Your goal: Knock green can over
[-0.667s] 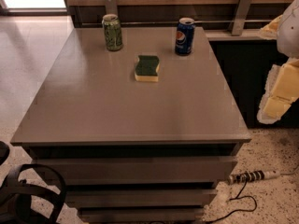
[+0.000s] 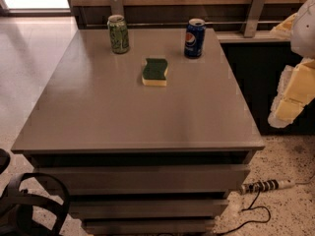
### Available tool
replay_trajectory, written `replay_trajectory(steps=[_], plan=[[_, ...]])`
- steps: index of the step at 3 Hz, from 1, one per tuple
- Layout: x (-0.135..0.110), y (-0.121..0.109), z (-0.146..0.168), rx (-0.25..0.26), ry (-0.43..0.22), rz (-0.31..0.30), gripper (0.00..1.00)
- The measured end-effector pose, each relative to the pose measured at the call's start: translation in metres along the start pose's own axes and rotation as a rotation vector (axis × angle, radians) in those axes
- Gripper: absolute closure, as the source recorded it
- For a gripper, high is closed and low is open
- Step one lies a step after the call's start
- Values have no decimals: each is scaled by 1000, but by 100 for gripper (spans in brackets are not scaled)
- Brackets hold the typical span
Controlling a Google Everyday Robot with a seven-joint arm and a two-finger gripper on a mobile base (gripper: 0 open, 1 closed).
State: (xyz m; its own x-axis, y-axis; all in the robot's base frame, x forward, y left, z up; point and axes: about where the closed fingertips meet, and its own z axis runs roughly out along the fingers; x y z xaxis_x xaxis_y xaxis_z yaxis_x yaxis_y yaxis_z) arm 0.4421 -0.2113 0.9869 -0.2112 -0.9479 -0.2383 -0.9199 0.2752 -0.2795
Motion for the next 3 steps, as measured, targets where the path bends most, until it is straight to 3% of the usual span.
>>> replay_trajectory(steps=[1,2,3], plan=[[-13,-5,5,9,-112,25,0],[-34,-3,15,29,-299,115,0],[-73,-5,28,39,-493,226,0]])
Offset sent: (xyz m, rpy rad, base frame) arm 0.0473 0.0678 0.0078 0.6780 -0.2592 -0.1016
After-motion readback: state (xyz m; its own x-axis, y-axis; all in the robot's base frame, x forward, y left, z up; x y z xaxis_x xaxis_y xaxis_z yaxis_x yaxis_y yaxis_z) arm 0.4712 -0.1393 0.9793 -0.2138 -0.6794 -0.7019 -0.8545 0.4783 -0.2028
